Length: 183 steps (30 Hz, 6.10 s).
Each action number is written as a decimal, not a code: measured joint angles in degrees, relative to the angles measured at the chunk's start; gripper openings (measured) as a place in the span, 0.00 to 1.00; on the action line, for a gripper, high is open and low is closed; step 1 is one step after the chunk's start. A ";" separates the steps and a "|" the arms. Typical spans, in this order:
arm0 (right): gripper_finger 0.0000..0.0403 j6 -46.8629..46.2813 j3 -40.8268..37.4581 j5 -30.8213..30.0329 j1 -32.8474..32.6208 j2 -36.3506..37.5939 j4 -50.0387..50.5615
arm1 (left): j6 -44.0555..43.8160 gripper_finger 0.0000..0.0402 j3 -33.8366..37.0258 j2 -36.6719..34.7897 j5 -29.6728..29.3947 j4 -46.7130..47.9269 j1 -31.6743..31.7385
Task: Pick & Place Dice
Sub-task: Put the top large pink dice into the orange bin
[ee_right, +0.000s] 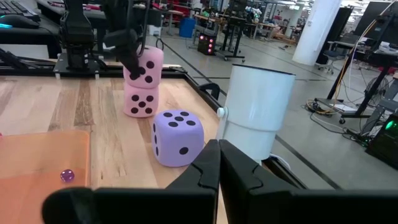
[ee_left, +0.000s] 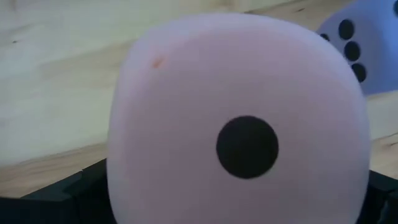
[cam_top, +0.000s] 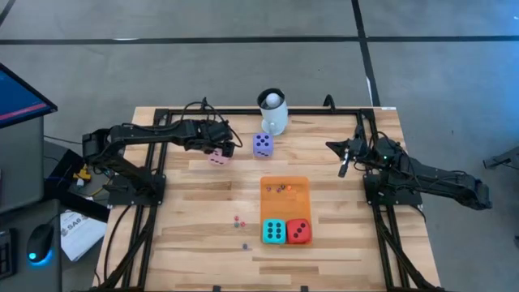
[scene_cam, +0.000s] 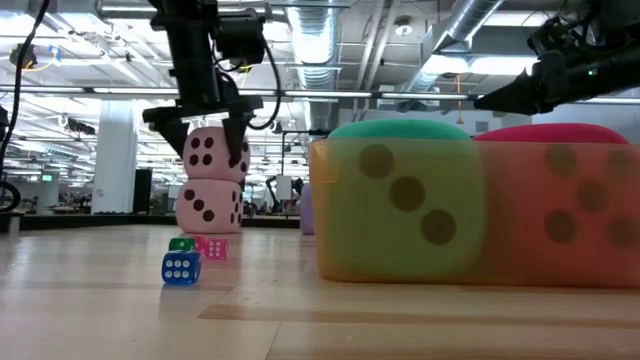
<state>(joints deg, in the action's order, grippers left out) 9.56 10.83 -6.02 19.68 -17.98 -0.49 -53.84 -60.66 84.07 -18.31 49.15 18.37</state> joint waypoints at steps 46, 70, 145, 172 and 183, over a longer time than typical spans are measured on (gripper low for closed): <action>0.00 -0.08 0.02 0.00 0.00 -0.02 0.00 | 2.62 1.00 0.04 -1.29 -0.13 -7.04 -1.60; 0.00 -0.02 0.02 0.00 -0.01 0.00 0.00 | 2.58 0.99 0.02 -1.27 0.04 -7.04 -1.60; 0.00 -6.38 0.04 1.95 -1.91 0.04 -8.89 | 33.41 0.94 -4.96 18.77 13.44 -64.57 -22.12; 0.00 -6.00 9.04 9.98 -10.17 -18.03 -4.20 | 41.75 0.95 -18.19 28.94 14.21 -45.24 -25.40; 0.00 -4.48 15.56 19.97 -11.84 -33.90 -4.85 | 42.62 0.97 -18.17 28.89 14.05 -44.95 -24.64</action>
<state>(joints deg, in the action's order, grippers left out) 5.08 26.39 13.95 7.83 -51.87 -5.34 -11.22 -78.83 112.97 -4.25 4.20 -6.27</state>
